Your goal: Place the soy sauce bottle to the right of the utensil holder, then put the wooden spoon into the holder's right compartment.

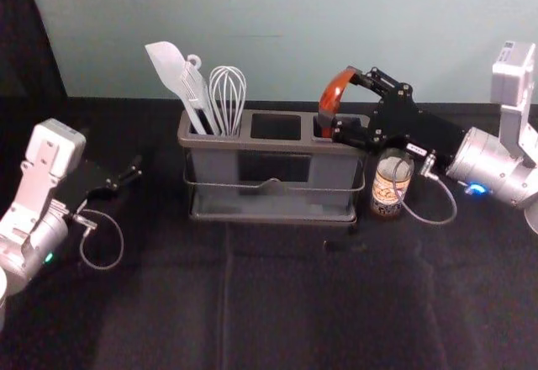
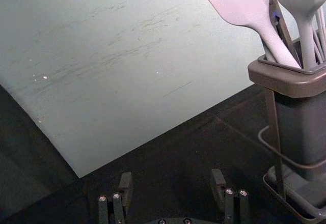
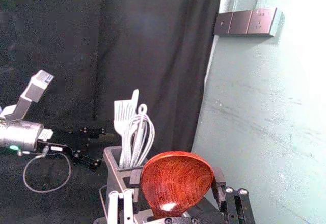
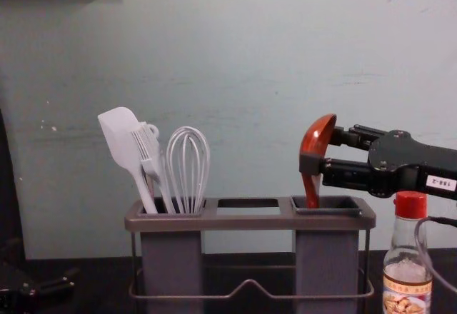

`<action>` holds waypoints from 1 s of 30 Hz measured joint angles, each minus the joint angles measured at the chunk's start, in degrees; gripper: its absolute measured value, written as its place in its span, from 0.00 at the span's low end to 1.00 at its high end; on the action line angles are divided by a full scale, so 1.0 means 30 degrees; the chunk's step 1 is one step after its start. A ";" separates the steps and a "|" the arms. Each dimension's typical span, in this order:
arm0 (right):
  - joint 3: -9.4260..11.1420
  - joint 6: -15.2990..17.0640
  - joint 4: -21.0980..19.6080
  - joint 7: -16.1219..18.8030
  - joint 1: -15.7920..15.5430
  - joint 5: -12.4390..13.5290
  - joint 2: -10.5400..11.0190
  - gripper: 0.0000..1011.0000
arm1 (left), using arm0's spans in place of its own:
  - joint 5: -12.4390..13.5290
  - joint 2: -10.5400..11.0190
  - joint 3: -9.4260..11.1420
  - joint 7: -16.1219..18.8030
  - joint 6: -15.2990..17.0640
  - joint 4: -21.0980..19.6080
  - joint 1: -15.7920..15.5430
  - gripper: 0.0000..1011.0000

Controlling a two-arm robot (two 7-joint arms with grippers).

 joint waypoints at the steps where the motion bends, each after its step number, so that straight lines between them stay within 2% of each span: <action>1: 0.0006 0.0022 -0.0021 -0.0017 -0.0023 -0.0001 0.0006 0.83 | 0.0001 0.0000 0.0000 0.0001 0.0000 0.0000 0.0000 0.99; 23: 0.0016 0.0098 -0.0061 -0.0101 -0.0050 -0.0038 0.0013 0.83 | 0.0000 0.0000 -0.0001 0.0000 0.0000 0.0000 0.0000 0.99; 30: 0.0001 0.0087 -0.0048 -0.0074 -0.0042 -0.0039 0.0001 0.99 | 0.0000 -0.0001 0.0000 0.0000 0.0000 0.0000 0.0000 0.99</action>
